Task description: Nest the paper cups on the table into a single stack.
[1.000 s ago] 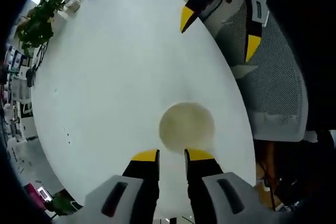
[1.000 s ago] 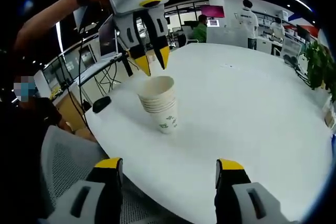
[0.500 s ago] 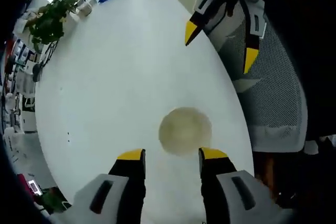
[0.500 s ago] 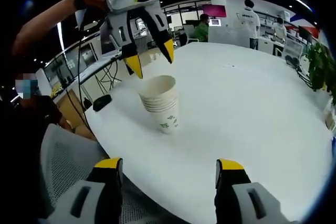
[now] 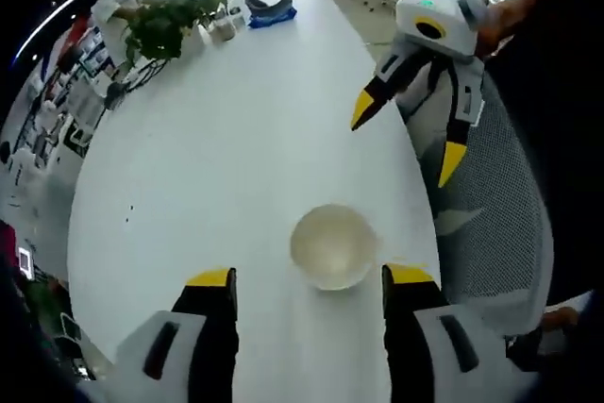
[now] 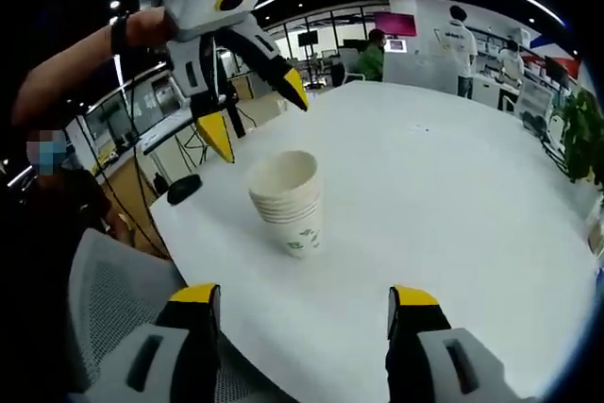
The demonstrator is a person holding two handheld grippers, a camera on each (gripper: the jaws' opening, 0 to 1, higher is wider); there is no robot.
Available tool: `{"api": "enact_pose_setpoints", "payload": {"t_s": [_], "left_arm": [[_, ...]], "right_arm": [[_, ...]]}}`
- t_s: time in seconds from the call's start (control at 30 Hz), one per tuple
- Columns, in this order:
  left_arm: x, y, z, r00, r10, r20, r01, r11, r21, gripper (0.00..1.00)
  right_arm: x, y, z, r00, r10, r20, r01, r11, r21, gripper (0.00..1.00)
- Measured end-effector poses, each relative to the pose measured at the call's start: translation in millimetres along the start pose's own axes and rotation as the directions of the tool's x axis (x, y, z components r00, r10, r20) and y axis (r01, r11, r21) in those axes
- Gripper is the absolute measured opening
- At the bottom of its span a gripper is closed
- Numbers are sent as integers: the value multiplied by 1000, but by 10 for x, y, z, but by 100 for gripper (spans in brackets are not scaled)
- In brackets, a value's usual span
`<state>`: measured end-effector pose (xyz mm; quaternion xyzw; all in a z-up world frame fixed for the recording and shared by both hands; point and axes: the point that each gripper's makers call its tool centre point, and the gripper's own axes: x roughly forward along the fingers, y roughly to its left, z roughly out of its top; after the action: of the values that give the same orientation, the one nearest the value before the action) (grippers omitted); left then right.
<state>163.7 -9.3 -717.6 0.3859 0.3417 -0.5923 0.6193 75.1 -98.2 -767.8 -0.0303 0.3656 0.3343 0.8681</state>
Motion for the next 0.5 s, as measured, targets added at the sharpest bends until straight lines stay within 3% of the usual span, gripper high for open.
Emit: {"api": "enact_pose_setpoints", "payload": {"t_s": [0.17, 0.43, 0.5], "left_arm": [[61, -12, -228, 1000, 26, 12, -25, 998, -52, 63], [197, -196, -308, 997, 50, 56, -41, 987, -155, 64], [313, -227, -337, 996, 44, 73, -30, 983, -179, 64]], "right_arm": [[39, -40, 67, 1000, 6, 3, -6, 1000, -19, 72], [235, -90, 182, 999, 38, -12, -39, 995, -90, 72], [299, -130, 227, 999, 47, -16, -49, 993, -103, 71]]}}
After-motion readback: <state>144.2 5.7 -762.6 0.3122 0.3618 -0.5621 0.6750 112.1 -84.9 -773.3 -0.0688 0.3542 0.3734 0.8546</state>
